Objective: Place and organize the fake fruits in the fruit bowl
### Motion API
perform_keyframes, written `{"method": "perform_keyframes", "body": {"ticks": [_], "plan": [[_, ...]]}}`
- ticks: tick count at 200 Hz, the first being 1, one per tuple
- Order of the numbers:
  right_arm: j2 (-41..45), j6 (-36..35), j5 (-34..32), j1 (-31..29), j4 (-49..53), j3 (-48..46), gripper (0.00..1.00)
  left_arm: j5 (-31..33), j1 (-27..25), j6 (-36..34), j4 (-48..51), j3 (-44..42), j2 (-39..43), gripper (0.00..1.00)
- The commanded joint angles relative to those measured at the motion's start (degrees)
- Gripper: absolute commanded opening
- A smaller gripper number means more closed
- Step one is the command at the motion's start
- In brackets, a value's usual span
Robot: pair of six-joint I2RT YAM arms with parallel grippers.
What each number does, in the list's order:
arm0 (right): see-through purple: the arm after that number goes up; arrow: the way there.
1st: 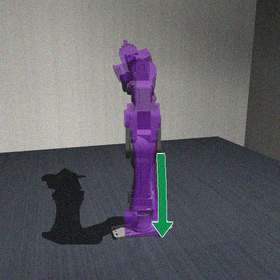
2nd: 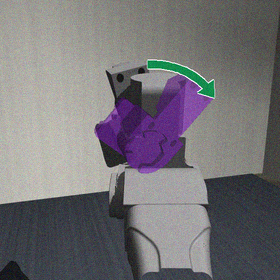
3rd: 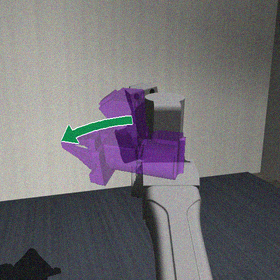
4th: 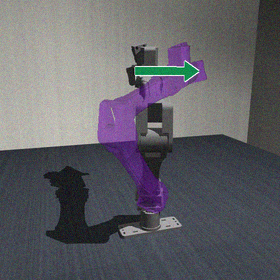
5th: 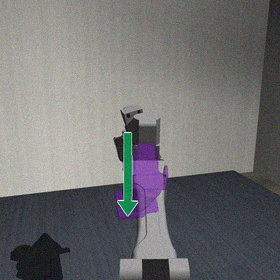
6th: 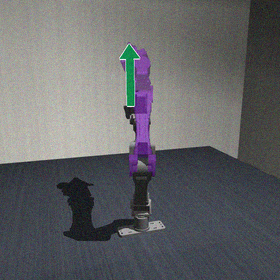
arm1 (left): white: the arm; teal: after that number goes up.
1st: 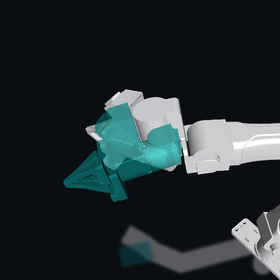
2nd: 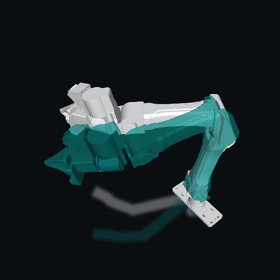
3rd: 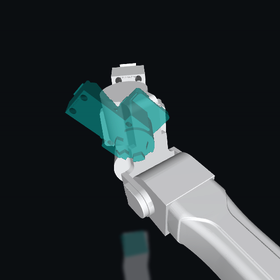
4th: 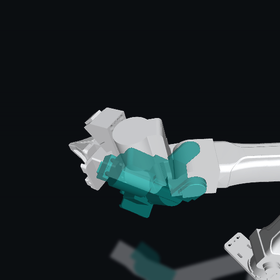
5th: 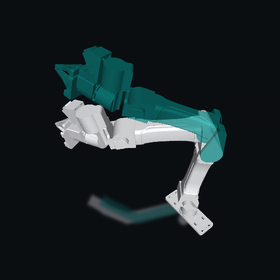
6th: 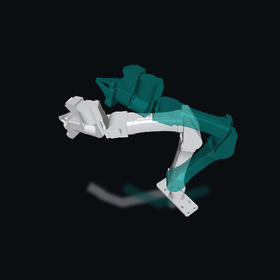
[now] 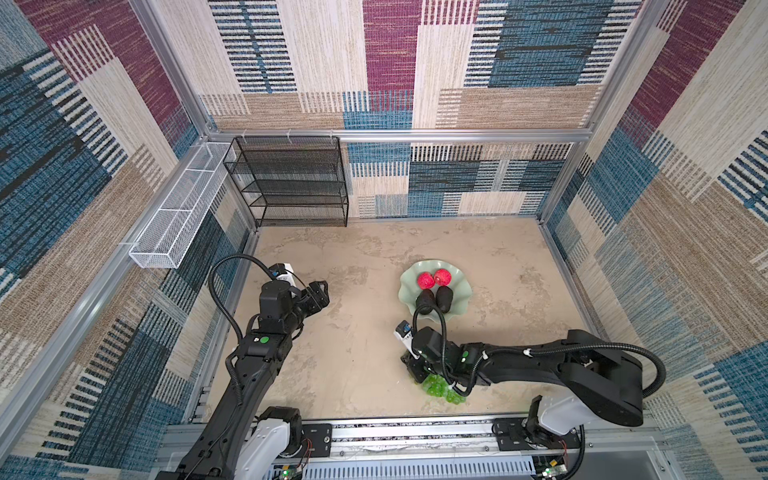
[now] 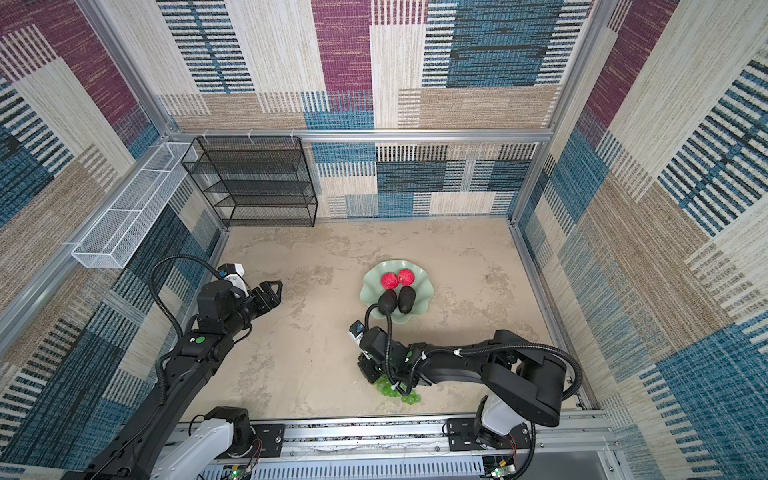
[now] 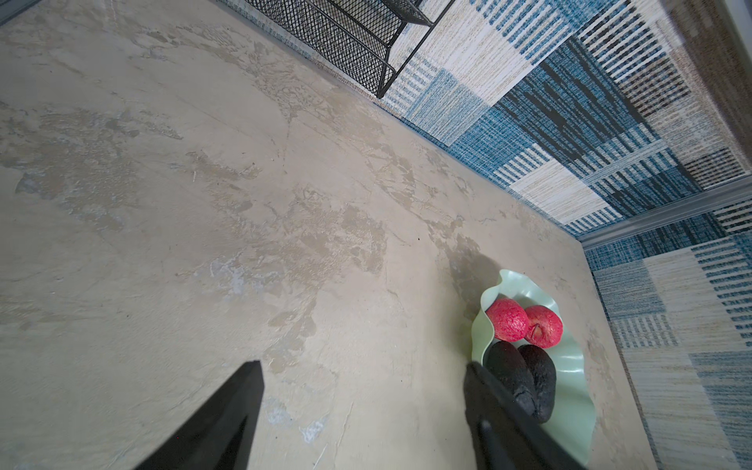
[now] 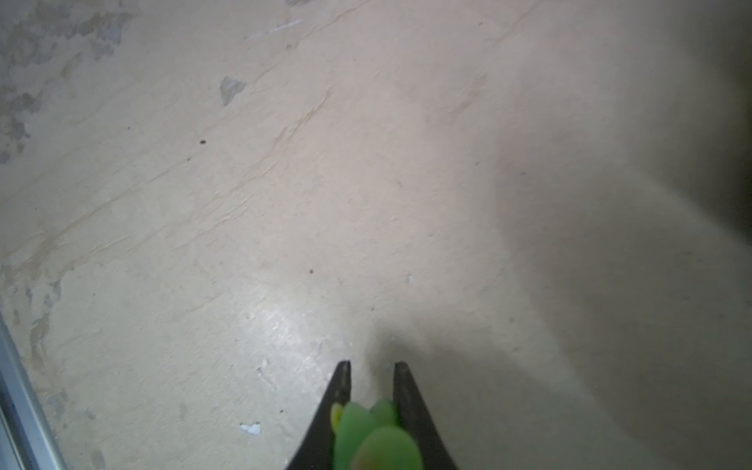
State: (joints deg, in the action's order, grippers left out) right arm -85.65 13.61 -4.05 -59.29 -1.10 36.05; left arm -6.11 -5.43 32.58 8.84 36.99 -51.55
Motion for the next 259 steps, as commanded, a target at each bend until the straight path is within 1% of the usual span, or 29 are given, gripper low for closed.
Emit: {"method": "perform_keyframes", "body": {"ticks": [1,22,51,95,114,142,170,199,236,259], "plan": [[2.6,-0.7,0.3,2.7,0.4,0.4,0.13,0.7,0.0,-0.1,-0.8,0.7,-0.2,0.81],[4.5,-1.9,-0.2,4.8,-0.1,1.3,0.13,0.8,0.1,-0.1,-0.8,0.8,-0.4,0.81],[5.6,-2.9,1.4,7.4,0.8,5.2,0.14,0.6,0.1,-0.3,-0.8,1.3,-0.9,0.81],[8.3,-4.1,3.3,12.4,5.8,12.7,0.15,0.6,0.1,-0.4,-0.6,1.5,-1.0,0.81],[9.7,-4.4,3.3,15.4,8.0,15.2,0.16,0.5,0.1,-0.4,-0.6,1.5,-1.0,0.81],[9.8,-7.3,2.3,20.3,10.5,19.6,0.16,0.3,0.2,-0.4,-1.3,1.5,-1.3,0.81],[7.3,-10.1,2.2,24.3,11.3,24.0,0.16,-0.6,0.4,-0.5,-1.6,1.9,-2.1,0.81],[1.9,-12.4,2.8,27.6,9.7,27.2,0.17,-0.8,0.6,-0.2,-2.3,1.6,-1.8,0.81],[-6.5,-12.9,5.3,29.1,6.5,29.6,0.18,-0.8,0.8,-0.3,-1.5,2.2,-1.3,0.81],[-11.5,-12.8,5.2,29.6,4.7,30.7,0.2,-0.4,0.8,-0.5,-1.2,2.1,-0.7,0.81]]}}
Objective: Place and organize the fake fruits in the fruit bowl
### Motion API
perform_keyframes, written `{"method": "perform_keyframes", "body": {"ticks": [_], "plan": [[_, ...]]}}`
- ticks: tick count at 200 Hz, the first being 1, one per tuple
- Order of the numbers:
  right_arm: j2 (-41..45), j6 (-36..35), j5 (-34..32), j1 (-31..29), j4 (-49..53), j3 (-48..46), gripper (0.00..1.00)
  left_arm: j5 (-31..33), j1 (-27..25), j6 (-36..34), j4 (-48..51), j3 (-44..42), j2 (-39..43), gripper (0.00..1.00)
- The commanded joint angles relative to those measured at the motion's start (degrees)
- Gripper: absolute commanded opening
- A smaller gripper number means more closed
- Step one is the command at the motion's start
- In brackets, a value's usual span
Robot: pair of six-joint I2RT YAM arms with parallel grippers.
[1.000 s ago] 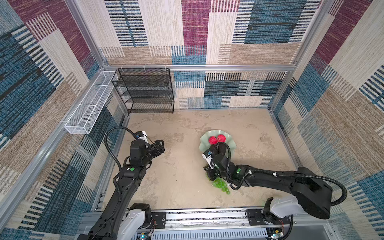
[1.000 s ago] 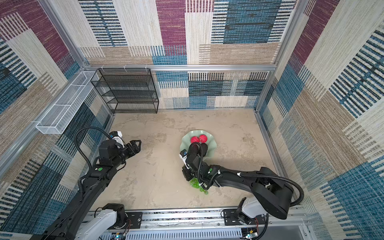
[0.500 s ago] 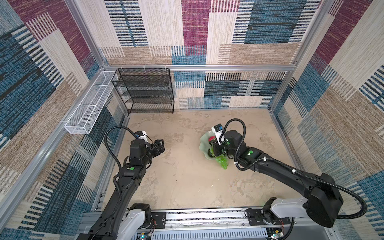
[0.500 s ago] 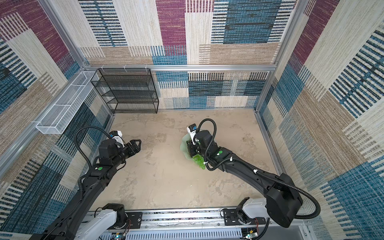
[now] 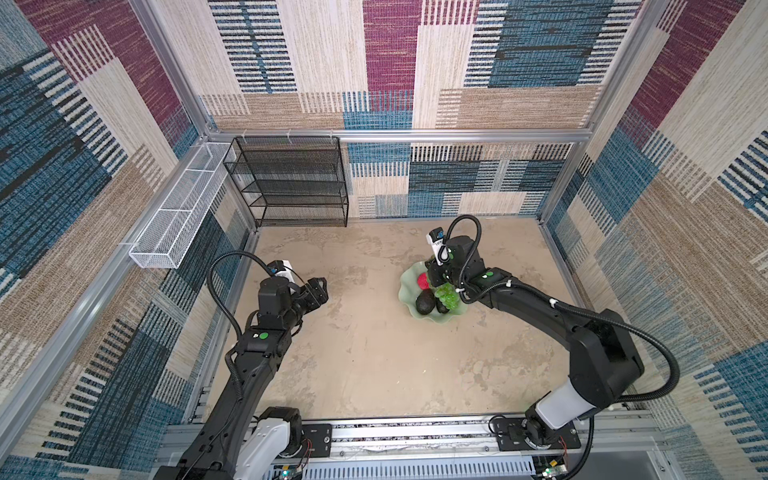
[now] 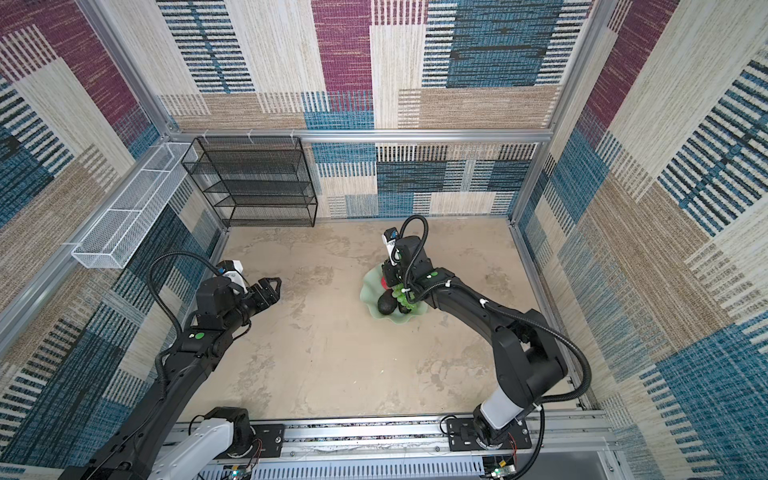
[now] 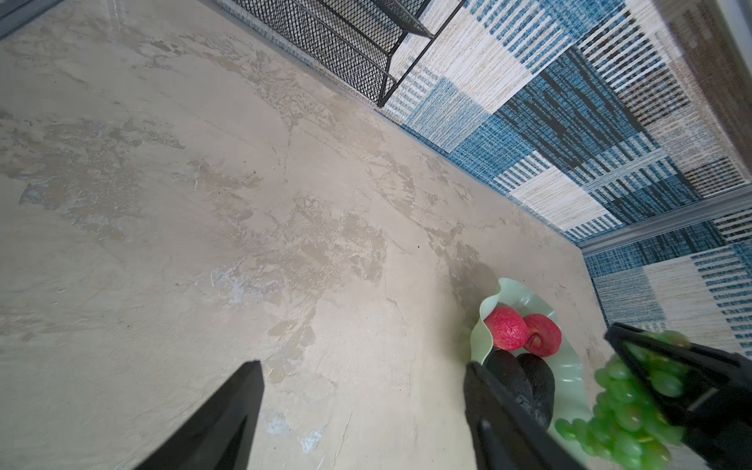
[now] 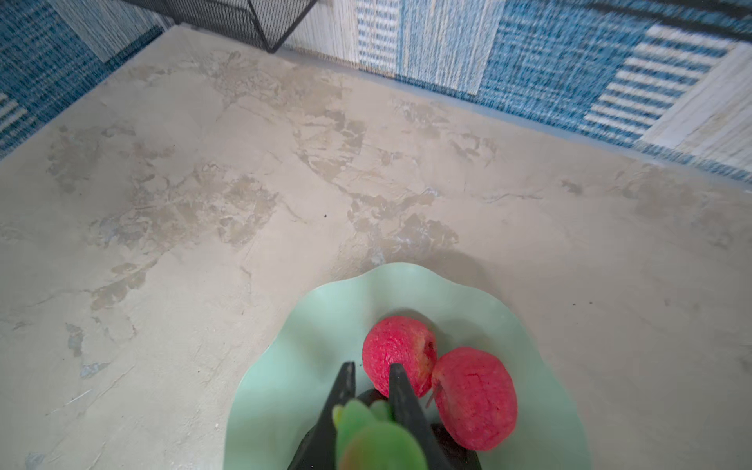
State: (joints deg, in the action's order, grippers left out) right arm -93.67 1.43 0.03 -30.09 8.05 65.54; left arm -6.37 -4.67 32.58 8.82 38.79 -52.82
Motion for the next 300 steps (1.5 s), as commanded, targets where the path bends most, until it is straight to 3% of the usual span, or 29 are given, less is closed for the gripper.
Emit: {"method": "perform_keyframes", "body": {"ticks": [1,20,41,86,114,139,175,194,220,238,265,279,292,300], "plan": [[-3.7,-0.6,1.2,0.4,-4.6,1.3,0.2,-0.2,0.0,-0.5,-1.2,0.3,0.7,0.81],[-6.3,0.0,2.4,0.7,-7.7,0.9,0.24,0.3,0.1,-0.7,-0.8,0.4,0.8,0.81],[-7.7,0.5,4.2,1.1,-10.2,0.9,0.4,0.8,0.1,-1.1,-0.6,0.5,1.1,0.81],[-6.9,1.4,8.5,2.0,-14.6,0.6,1.0,2.0,0.3,-3.8,-2.2,0.2,2.7,0.82],[-3.9,2.6,8.6,2.7,-17.5,-1.3,1.0,3.9,0.3,-6.5,-7.1,-1.9,3.3,0.88],[4.2,4.7,7.1,5.1,-26.0,-9.5,1.0,8.5,0.3,-10.5,-14.5,-5.8,1.8,0.99],[16.9,7.3,-6.9,11.4,-34.9,-24.0,1.0,16.0,0.3,-22.7,-32.8,-14.0,-4.7,0.99],[22.6,4.1,-15.3,14.1,-44.4,-34.4,1.0,20.8,0.7,-29.2,-39.4,-16.6,-9.0,0.99],[24.9,-0.4,-23.1,16.9,-53.0,-43.7,1.0,16.2,4.7,-29.2,-48.7,-19.0,-16.5,0.99],[22.6,-1.9,-22.7,19.8,-58.3,-46.5,1.0,14.6,5.2,-30.8,-52.3,-19.5,-22.9,0.99],[15.8,-4.3,-20.0,23.2,-69.5,-49.6,1.0,13.5,5.4,-32.1,-69.2,-20.5,-36.4,0.99],[12.7,-3.6,-14.6,25.1,-73.5,-51.5,1.0,11.9,5.4,-31.5,-55.9,-16.9,-32.8,0.99],[8.3,-4.7,-9.9,25.6,-84.7,-55.9,1.0,14.4,5.4,-31.4,-62.9,-17.6,-35.9,0.99],[6.6,-4.3,-7.6,26.5,-89.0,-57.6,1.0,17.5,5.3,-29.4,-58.5,-16.5,-34.5,0.99]]}}
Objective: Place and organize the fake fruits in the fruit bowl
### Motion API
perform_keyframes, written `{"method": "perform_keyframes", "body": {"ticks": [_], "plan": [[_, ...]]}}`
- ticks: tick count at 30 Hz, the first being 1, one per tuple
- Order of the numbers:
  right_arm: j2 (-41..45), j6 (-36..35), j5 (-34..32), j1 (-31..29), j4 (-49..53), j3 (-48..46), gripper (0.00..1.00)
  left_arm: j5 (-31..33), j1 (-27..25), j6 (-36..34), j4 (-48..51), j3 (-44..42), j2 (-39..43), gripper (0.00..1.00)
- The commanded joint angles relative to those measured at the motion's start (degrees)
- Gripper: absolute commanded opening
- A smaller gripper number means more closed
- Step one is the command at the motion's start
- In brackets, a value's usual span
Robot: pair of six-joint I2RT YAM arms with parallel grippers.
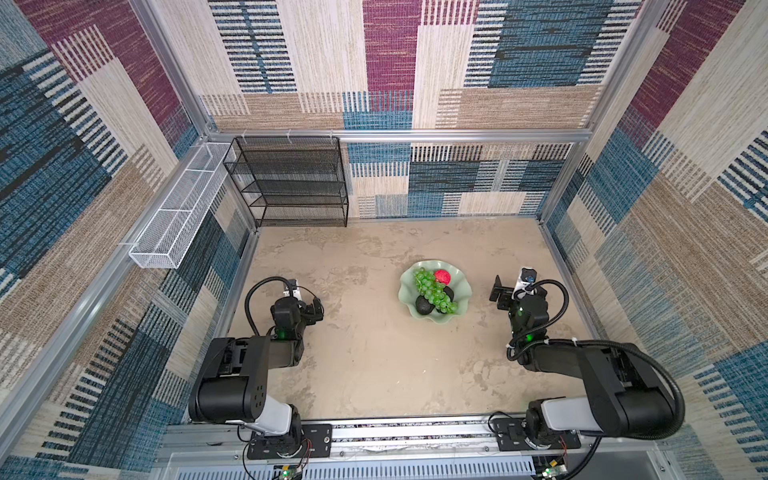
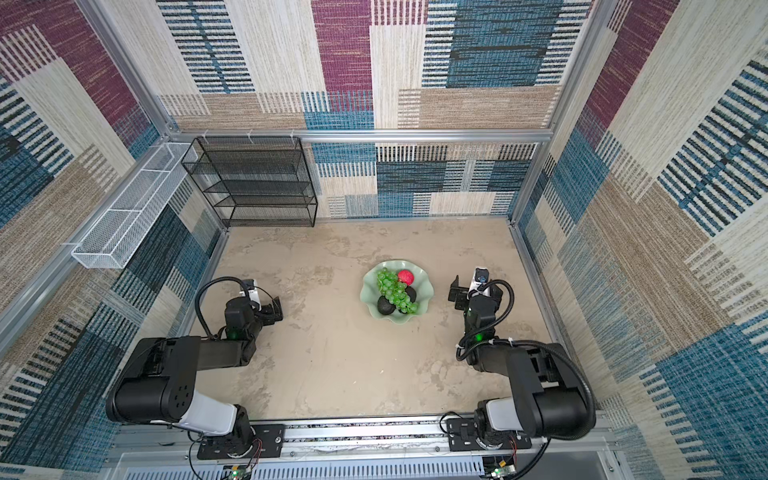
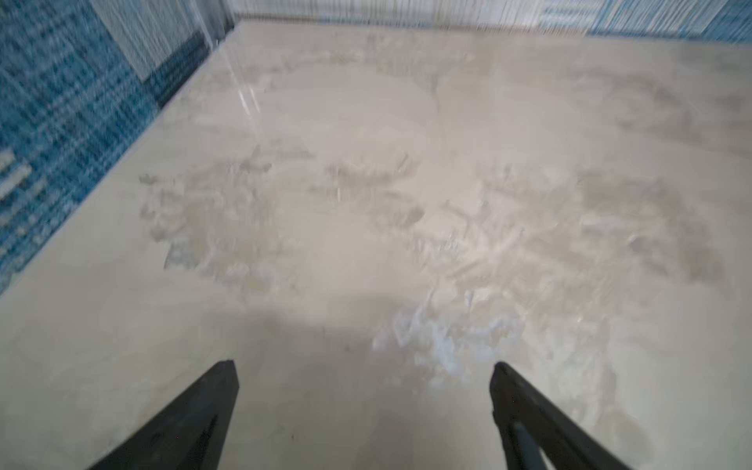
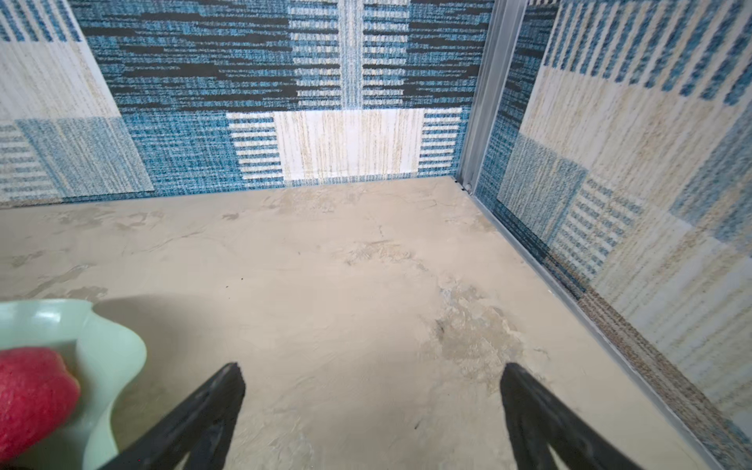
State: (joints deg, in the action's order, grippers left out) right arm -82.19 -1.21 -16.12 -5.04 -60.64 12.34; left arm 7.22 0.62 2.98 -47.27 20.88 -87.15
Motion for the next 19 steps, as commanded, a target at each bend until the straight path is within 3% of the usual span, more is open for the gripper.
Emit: {"method": "perform_keyframes", "body": {"ticks": [1,2,4,5,19], "plan": [[-5.0,-1.6,8.6,1.5,-20.2,-4.4,1.0,4.3,0.1,0.4,-1.2,1.6,0.1,0.99],[-6.3,-1.6,8.9,1.8,-21.3,-4.1,1.0,4.7,0.0,0.7,2.2,2.5,0.8,0.99],[-5.5,-1.5,11.7,2.6,-16.5,-2.4,1.0,4.5,-0.1,-0.5,-4.1,1.4,-1.3,0.99],[-6.0,-1.5,12.1,2.8,-17.8,-2.6,1.0,4.0,-0.1,-0.2,-2.4,1.4,-0.4,0.99],[-5.9,-1.0,11.2,2.9,-15.7,-1.6,1.0,3.5,-0.3,-0.9,-1.4,2.3,-0.7,0.99]]}}
